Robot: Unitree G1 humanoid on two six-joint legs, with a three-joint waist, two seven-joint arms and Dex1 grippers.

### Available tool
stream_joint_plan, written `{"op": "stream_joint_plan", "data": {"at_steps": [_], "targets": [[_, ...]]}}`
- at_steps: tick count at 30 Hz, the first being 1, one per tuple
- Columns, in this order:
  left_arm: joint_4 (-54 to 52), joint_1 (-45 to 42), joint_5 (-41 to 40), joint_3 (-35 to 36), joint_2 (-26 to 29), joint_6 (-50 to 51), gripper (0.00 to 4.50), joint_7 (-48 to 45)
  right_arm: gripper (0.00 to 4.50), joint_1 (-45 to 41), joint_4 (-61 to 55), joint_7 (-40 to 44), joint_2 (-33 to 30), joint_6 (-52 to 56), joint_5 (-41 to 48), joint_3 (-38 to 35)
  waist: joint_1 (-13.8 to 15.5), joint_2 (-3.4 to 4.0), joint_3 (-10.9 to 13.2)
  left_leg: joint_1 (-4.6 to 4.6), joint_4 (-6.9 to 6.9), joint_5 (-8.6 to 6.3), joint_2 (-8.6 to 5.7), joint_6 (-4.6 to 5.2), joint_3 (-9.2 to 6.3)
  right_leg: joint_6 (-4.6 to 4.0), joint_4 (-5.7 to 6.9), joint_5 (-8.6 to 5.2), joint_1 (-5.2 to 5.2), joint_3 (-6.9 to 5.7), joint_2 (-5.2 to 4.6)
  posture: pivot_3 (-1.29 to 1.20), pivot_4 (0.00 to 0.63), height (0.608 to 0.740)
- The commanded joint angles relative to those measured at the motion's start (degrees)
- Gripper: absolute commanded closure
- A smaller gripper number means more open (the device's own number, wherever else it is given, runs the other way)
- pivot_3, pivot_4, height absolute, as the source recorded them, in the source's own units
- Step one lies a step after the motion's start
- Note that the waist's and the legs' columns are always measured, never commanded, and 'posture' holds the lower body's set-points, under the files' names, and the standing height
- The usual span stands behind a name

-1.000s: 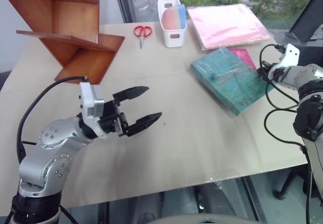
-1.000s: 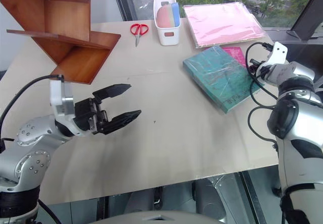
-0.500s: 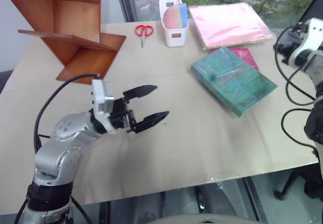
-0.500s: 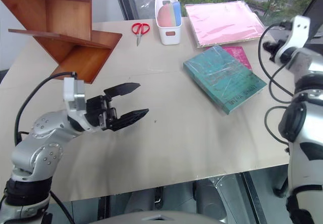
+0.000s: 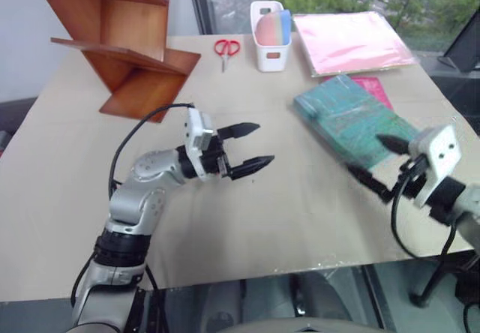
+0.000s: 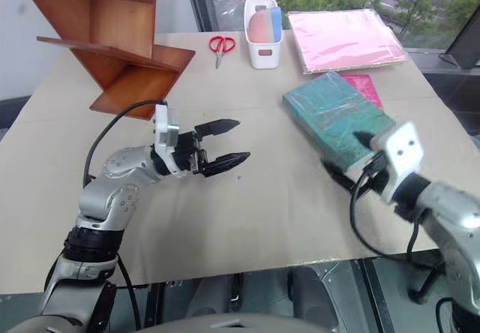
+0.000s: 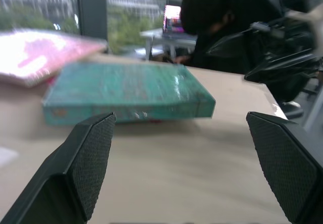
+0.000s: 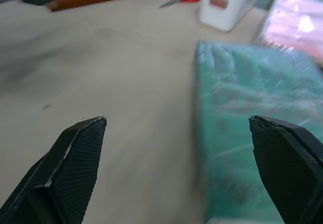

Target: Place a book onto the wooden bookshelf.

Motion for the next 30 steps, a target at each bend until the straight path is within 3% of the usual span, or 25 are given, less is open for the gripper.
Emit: {"op": "stream_joint_plan", "data": {"at_steps": [1,6,12,16,30], "targets": [[0.8,-3.0,-1.1,0.1,-1.5,9.9,0.0,7.0,0.07,6.6,-8.1,-0.9,1.1,-4.0,-0.3,-1.2,0.2,-0.04,0.0,0.01,0.03,0.0,-0.01,0.0,-0.12,0.0,0.0,-0.01,0.07,-0.1,0.0,0.0,0.15,0.74],[13.7,-13.1,-12.1,6.0,-10.8,31.1,0.0,15.4,0.07,14.7,-11.2,-4.1,3.1,-6.6,-1.9,-1.5,0.3,-0.18,0.0,-0.06,0.14,0.0,-0.05,0.01,-0.3,0.18,0.01,-0.1,0.12,-0.23,0.01,0.0,0.15,0.74],[24.9,-20.3,-14.1,11.3,-17.7,40.0,0.0,22.9,0.07,18.5,-11.5,-8.1,2.7,-13.0,-3.5,1.3,-0.3,-0.24,0.0,-0.06,0.12,0.0,-0.14,0.01,-0.38,0.2,0.0,-0.12,0.15,-0.2,0.0,0.0,0.15,0.74],[37.3,-25.8,-13.9,14.8,-24.3,40.7,0.0,26.3,0.07,21.0,-11.5,-12.4,3.8,-16.4,-3.6,2.8,0.3,-0.27,0.0,-0.1,0.04,0.0,-0.18,0.0,-0.51,0.06,-0.03,-0.05,0.13,-0.32,0.0,0.0,0.15,0.74],[57.4,-33.9,-10.2,21.4,-33.8,33.9,0.0,31.0,0.07,27.3,-11.5,-22.7,3.9,-24.0,-8.3,8.6,0.2,-0.29,0.0,-0.18,0.03,0.0,-0.27,0.01,-0.55,0.04,-0.1,-0.04,0.13,-0.33,-0.07,0.0,0.15,0.74]]}}
